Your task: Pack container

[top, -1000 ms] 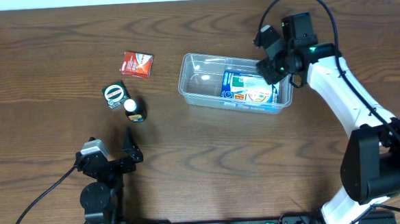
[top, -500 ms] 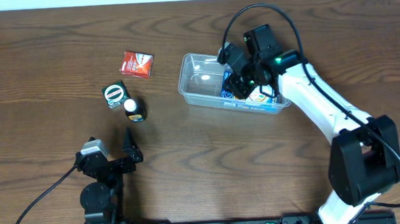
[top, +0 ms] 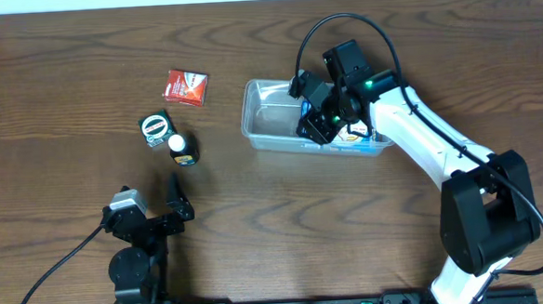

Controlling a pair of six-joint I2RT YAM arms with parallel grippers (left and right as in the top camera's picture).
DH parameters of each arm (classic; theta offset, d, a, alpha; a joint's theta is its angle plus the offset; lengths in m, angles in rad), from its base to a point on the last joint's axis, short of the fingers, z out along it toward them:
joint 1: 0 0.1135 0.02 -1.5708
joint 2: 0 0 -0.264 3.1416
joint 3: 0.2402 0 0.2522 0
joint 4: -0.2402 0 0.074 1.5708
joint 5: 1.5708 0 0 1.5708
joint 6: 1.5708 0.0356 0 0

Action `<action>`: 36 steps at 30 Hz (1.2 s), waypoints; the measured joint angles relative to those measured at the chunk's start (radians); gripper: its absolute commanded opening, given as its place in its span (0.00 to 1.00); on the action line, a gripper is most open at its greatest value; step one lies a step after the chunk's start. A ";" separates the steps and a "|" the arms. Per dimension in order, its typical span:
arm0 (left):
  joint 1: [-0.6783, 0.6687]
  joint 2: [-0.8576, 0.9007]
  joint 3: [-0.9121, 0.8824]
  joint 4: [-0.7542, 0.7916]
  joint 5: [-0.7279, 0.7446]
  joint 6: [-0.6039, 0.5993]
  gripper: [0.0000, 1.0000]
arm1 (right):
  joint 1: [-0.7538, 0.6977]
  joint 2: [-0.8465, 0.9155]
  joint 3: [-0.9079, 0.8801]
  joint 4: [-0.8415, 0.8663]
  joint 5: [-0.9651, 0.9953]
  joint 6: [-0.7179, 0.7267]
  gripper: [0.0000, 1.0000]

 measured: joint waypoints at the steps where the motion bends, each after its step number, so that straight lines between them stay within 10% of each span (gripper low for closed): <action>1: 0.000 0.000 0.000 0.000 0.000 0.000 0.98 | 0.003 0.000 0.000 -0.011 -0.005 0.000 0.47; 18: 0.000 0.000 0.000 0.000 0.000 0.000 0.98 | -0.031 0.001 0.119 -0.086 -0.019 0.015 0.69; 24: 0.000 0.000 0.000 0.000 0.000 0.000 0.98 | -0.174 0.001 0.300 -0.114 0.026 0.124 0.81; 26: 0.000 0.000 0.000 0.000 0.000 0.000 0.98 | -0.246 0.001 0.321 -0.116 0.057 0.185 0.99; 36: 0.000 0.000 0.000 0.000 -0.001 0.119 0.98 | -0.554 0.001 0.322 -0.225 0.139 0.291 0.99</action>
